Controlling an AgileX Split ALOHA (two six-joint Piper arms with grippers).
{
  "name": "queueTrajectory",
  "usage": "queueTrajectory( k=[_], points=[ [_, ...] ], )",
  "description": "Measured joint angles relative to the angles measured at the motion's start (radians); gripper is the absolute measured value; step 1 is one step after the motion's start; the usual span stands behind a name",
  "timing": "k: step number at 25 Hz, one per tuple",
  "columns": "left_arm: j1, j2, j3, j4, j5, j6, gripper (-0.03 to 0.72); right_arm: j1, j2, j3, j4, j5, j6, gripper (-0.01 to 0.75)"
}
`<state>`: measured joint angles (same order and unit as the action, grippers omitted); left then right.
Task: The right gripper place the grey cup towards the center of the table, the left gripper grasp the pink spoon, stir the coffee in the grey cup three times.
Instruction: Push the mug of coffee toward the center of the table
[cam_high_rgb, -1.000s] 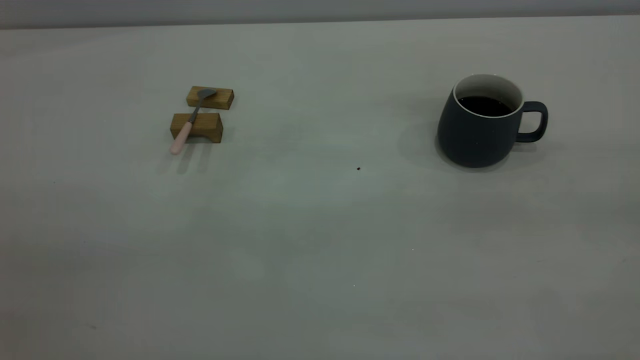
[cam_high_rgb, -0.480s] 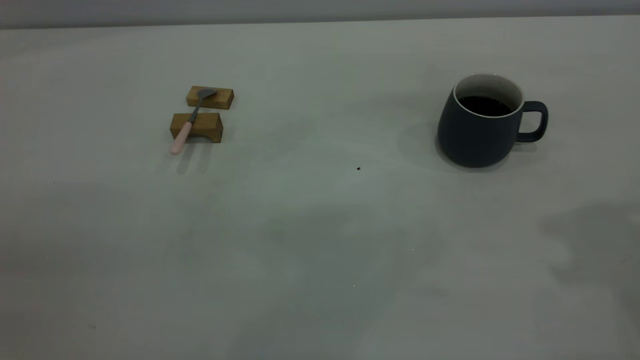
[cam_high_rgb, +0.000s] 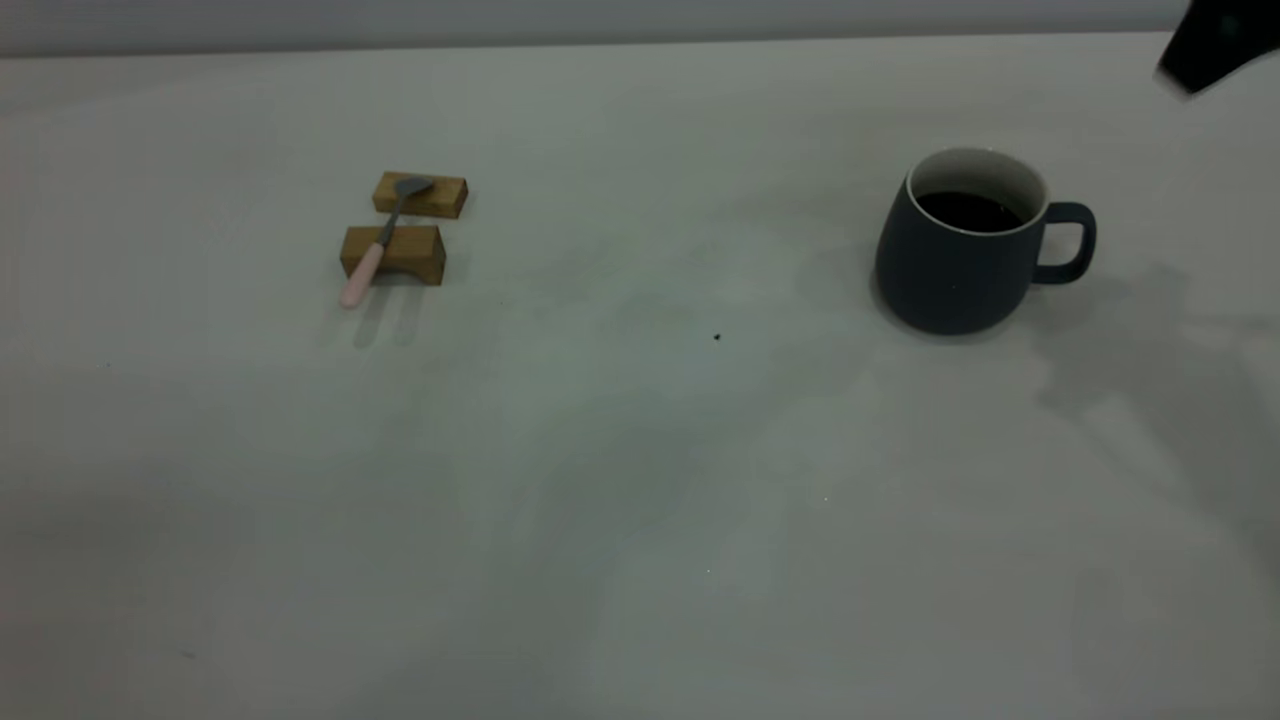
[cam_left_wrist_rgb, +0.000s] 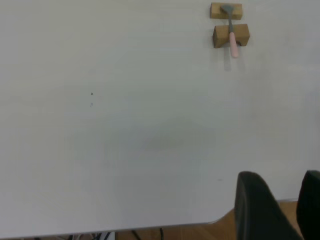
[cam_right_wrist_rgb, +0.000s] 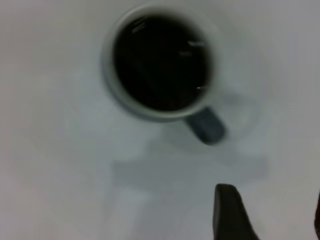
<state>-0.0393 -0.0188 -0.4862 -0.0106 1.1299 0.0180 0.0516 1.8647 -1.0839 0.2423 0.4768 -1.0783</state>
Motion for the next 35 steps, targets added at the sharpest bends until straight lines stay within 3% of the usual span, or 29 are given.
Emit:
queueTrajectory(
  k=[6,11,17,28,35],
  points=[
    [0.0,0.0,0.0,0.0,0.0,0.0,0.276,-0.07,0.249,-0.182,0.299,0.163,-0.65,0.438],
    [0.0,0.0,0.0,0.0,0.0,0.0,0.276,-0.128,0.318,-0.228,0.508,0.155,-0.91,0.48],
    [0.0,0.0,0.0,0.0,0.0,0.0,0.276,-0.159,0.357,-0.233,0.549,0.141,-0.983,0.565],
    [0.0,0.0,0.0,-0.001,0.0,0.0,0.276,-0.159,0.447,-0.234,0.579,0.138,-1.047,0.57],
    [0.0,0.0,0.0,-0.001,0.0,0.0,0.276,-0.15,0.515,-0.235,0.581,0.071,-1.049,0.57]
  ],
)
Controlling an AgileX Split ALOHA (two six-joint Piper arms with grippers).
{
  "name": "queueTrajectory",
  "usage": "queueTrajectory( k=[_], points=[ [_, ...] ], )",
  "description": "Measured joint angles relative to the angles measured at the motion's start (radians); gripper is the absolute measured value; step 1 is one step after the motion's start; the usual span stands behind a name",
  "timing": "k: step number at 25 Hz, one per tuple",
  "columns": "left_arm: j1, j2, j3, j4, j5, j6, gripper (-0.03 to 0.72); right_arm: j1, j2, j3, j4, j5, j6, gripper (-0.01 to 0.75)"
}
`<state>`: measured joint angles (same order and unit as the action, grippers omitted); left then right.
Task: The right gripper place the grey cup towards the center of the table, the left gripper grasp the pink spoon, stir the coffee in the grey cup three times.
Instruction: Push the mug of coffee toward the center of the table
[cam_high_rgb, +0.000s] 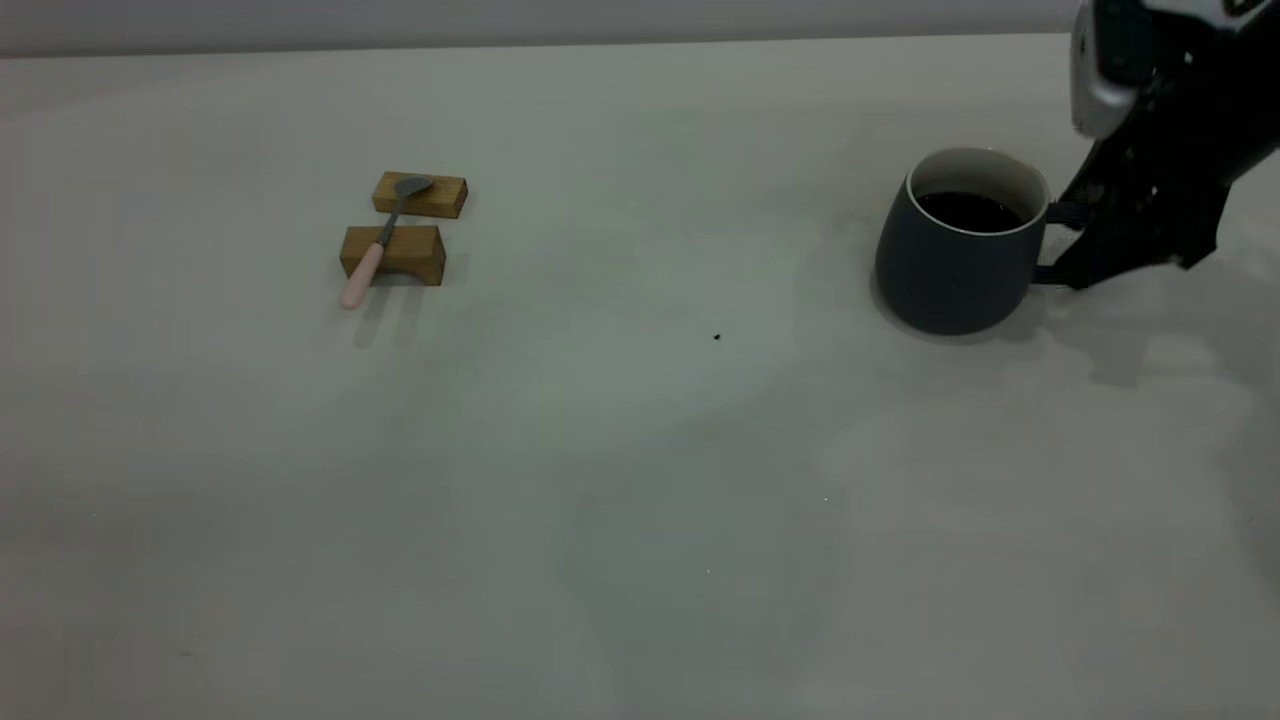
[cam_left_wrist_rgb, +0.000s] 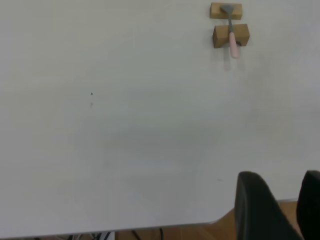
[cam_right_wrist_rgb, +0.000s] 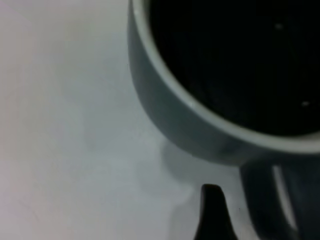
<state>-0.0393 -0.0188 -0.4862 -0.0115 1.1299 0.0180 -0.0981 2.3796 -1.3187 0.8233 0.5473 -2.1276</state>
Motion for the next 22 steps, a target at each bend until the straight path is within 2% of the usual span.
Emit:
queueTrajectory(
  k=[8,17,22],
  points=[
    [0.0,0.0,0.0,0.0,0.0,0.0,0.276,0.091,0.012,0.0,0.004,-0.05,-0.001,0.57],
    [0.0,0.0,0.0,0.0,0.0,0.0,0.276,0.255,0.012,-0.001,0.061,-0.151,-0.001,0.57],
    [0.0,0.0,0.0,0.0,0.0,0.001,0.276,0.342,0.047,-0.072,0.103,-0.171,-0.001,0.57]
  ],
)
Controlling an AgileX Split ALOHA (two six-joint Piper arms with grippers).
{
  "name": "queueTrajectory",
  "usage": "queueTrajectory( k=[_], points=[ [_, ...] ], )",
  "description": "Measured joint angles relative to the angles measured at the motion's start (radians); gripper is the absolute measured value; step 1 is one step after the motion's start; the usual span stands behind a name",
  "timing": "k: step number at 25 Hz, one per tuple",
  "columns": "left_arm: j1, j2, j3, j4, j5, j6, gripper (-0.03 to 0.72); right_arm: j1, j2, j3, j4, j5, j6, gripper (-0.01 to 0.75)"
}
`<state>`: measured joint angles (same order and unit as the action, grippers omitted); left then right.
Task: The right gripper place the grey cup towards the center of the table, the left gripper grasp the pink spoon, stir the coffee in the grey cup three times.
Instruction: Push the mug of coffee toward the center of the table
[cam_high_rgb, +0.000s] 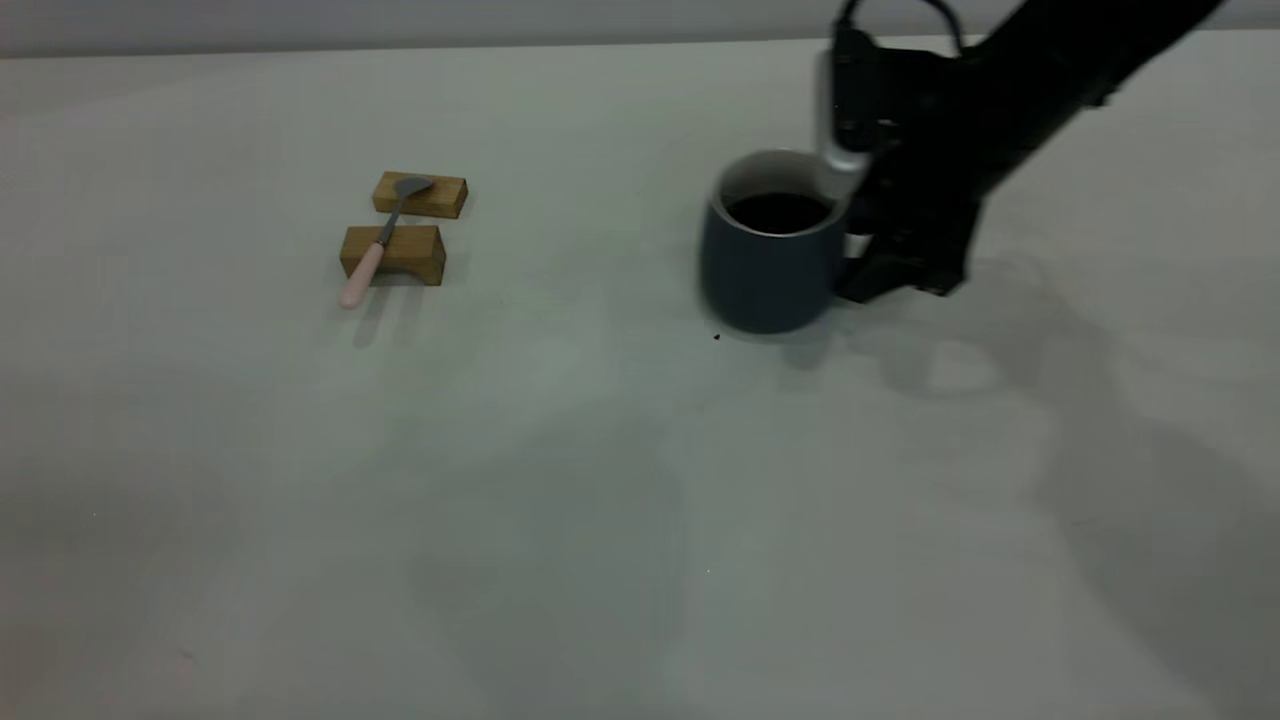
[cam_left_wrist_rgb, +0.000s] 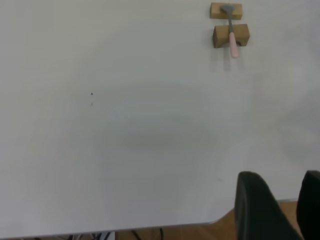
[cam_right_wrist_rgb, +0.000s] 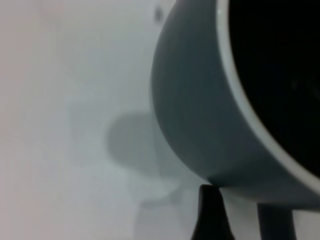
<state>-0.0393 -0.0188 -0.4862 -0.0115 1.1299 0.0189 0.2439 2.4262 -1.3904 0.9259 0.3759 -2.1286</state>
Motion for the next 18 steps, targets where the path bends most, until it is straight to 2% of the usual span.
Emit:
queueTrajectory(
  k=[6,10,14,18],
  points=[
    [0.0,0.0,0.0,0.0,0.0,0.0,0.276,0.089,0.043,-0.103,0.073,-0.001,0.0,0.57],
    [0.0,0.0,0.0,0.0,0.0,0.0,0.276,0.096,0.043,-0.106,0.098,0.01,0.037,0.557],
    [0.0,0.0,0.0,0.0,0.0,0.0,0.276,0.076,-0.006,-0.074,0.099,0.044,0.236,0.521],
    [0.0,0.0,0.0,0.0,0.0,0.0,0.276,0.045,-0.148,-0.024,0.099,0.129,0.541,0.471]
  ],
)
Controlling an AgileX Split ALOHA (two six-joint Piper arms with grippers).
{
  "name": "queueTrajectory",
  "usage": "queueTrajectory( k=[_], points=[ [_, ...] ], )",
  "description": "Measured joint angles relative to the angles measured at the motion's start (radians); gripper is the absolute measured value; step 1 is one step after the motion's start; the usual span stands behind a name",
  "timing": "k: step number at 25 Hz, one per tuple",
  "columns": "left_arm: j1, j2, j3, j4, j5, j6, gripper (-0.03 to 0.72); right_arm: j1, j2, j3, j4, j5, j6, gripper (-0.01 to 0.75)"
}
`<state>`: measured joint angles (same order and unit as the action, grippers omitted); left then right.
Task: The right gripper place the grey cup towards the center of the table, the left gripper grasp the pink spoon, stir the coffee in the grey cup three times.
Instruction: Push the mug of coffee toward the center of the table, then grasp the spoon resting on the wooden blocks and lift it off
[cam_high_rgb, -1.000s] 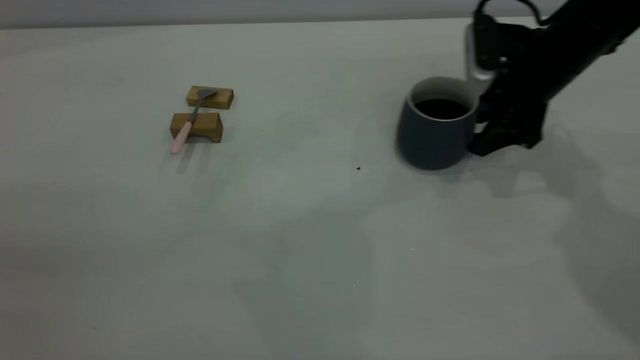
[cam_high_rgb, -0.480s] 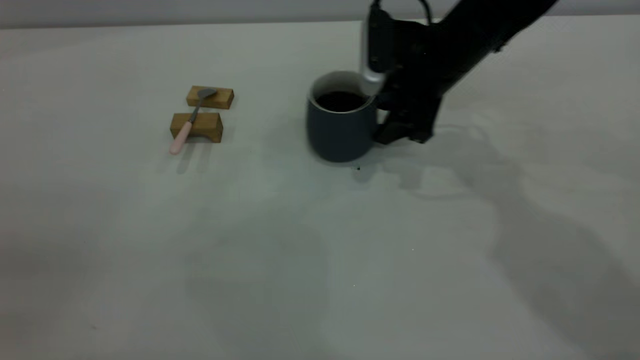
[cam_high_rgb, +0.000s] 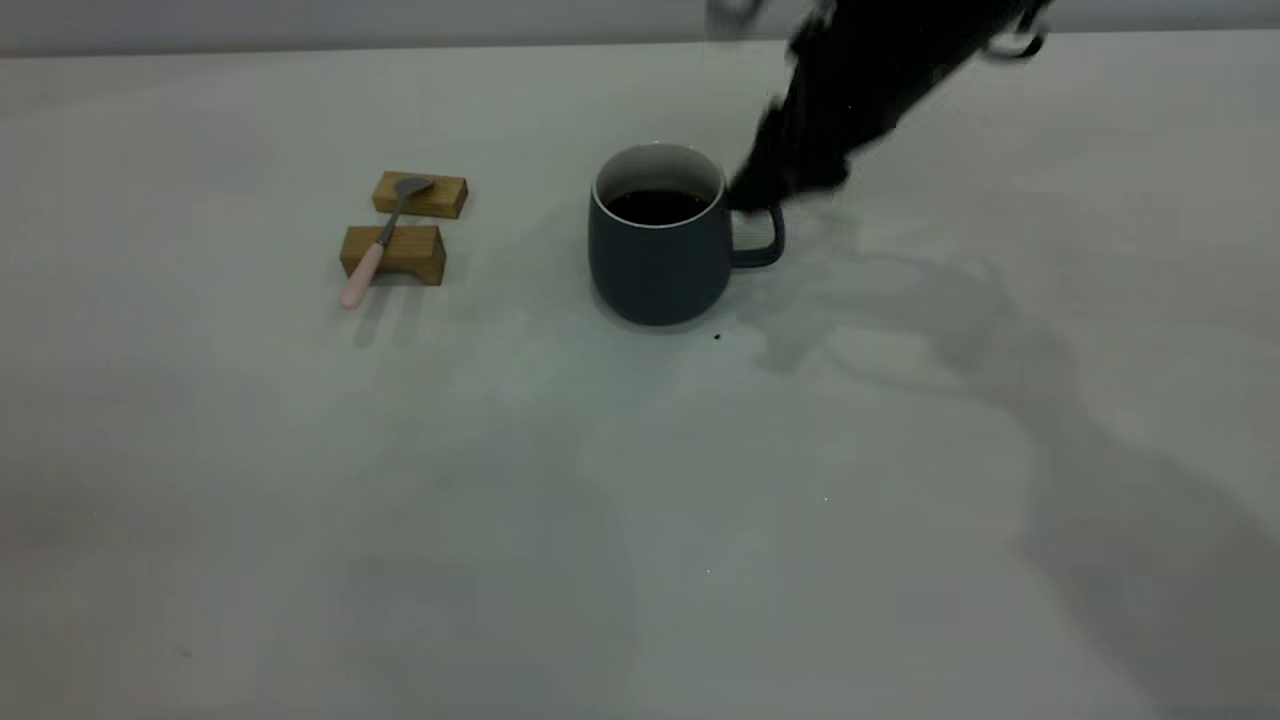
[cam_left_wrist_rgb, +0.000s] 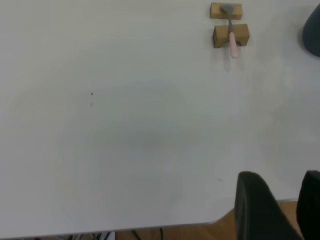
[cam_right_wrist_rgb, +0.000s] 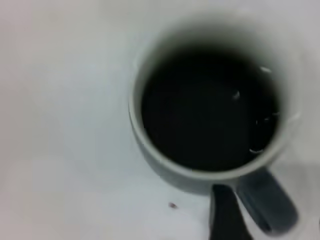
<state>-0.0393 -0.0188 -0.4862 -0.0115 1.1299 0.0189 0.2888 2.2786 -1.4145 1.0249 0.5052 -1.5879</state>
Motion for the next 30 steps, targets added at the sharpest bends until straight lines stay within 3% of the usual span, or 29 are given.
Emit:
queueTrajectory(
  k=[6,9,18,23,30],
  points=[
    [0.0,0.0,0.0,0.0,0.0,0.0,0.276,-0.048,-0.272,0.111,-0.019,0.205,0.611,0.397],
    [0.0,0.0,0.0,0.0,0.0,0.0,0.276,-0.048,-0.421,0.184,-0.122,0.307,0.824,0.39],
    [0.0,0.0,0.0,0.0,0.0,-0.001,0.276,-0.051,-0.933,0.558,-0.832,0.475,1.545,0.389],
    [0.0,0.0,0.0,0.0,0.0,-0.001,0.276,-0.129,-1.26,0.725,-0.971,0.595,1.632,0.389],
    [0.0,0.0,0.0,0.0,0.0,-0.001,0.276,-0.166,-1.705,0.912,-1.011,0.619,1.644,0.389]
  ],
)
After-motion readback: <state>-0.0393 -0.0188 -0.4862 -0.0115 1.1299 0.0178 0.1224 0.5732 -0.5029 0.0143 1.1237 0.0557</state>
